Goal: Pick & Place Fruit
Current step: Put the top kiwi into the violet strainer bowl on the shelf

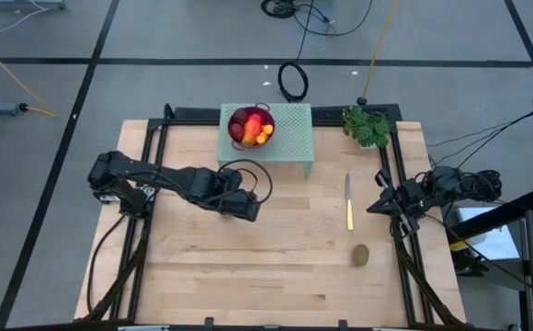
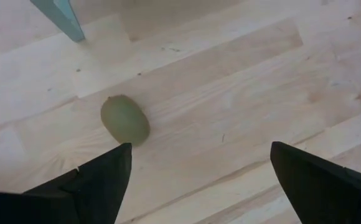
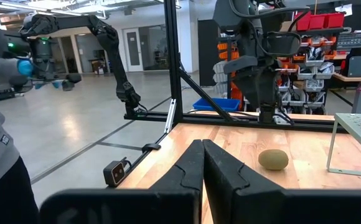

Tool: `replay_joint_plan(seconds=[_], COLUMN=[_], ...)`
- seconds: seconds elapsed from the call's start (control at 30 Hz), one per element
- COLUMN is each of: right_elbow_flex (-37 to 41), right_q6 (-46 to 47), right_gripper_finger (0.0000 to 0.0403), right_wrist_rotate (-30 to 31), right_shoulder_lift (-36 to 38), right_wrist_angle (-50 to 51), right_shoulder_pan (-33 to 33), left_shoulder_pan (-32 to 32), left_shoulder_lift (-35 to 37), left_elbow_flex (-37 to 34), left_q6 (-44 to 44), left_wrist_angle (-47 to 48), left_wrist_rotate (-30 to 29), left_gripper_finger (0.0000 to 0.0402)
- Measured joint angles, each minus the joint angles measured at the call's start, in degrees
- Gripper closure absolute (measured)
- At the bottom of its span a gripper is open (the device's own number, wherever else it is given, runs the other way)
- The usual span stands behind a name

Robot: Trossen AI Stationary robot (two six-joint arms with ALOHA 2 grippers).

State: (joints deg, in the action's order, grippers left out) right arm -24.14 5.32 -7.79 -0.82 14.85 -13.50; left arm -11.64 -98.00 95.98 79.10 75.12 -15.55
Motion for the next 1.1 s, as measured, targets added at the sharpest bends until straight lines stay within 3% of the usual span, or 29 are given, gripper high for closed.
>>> replay_joint_plan(seconds=[0.2,0.5,0.83,1.1], right_elbow_flex=[0.00,0.00,-0.01,-0.02], right_q6=[0.00,0.00,0.00,0.00], right_gripper_finger=[0.0403,0.0403,0.0403,0.0403], right_wrist_rotate=[0.00,0.00,0.00,0.00], right_shoulder_lift=[0.02,0.01,0.01,0.02], right_wrist_angle=[-0.01,-0.01,-0.02,0.00], right_shoulder_pan=[0.01,0.00,0.01,0.00], left_shoulder_pan=[-0.11,0.24,1.22,6.10], left_shoulder_lift=[0.00,-0.20,-0.46,-0.42], left_elbow_flex=[0.00,-0.62,-13.93,-21.47], left_q6=[-7.78,11.76,17.53,10.00], left_wrist_angle=[-2.85,6.57,0.29,-9.66], left_wrist_rotate=[-0.15,-3.26,5.49,9.00], left_gripper_finger=[0.0020,0.0020,0.0019,0.0018])
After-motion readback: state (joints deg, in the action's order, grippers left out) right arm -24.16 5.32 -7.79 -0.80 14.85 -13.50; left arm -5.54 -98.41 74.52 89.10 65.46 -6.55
